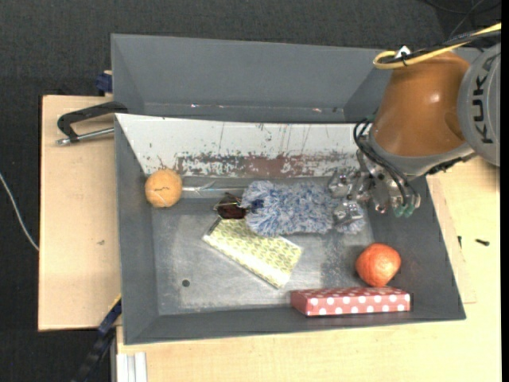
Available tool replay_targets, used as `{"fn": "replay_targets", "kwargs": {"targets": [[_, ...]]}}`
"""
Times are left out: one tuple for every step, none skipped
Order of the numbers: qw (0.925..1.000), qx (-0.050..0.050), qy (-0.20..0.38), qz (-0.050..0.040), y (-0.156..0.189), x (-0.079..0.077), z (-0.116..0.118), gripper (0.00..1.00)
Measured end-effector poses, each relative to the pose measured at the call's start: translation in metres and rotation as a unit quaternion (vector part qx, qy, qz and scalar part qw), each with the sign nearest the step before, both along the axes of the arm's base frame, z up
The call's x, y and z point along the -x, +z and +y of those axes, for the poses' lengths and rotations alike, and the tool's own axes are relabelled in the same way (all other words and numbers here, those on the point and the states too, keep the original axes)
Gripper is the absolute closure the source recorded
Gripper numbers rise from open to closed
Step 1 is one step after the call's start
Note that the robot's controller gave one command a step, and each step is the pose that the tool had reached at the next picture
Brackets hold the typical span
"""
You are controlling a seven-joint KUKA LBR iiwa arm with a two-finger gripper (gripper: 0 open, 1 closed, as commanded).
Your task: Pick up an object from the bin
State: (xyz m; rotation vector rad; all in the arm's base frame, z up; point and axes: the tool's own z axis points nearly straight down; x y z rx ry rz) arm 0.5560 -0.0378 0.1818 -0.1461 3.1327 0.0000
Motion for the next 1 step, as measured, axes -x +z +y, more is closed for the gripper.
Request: {"fn": "replay_targets", "kwargs": {"targets": [[0.9698,0.001,0.244,-0.0015,0.0929,0.0102,-0.0061,1.00]]}}
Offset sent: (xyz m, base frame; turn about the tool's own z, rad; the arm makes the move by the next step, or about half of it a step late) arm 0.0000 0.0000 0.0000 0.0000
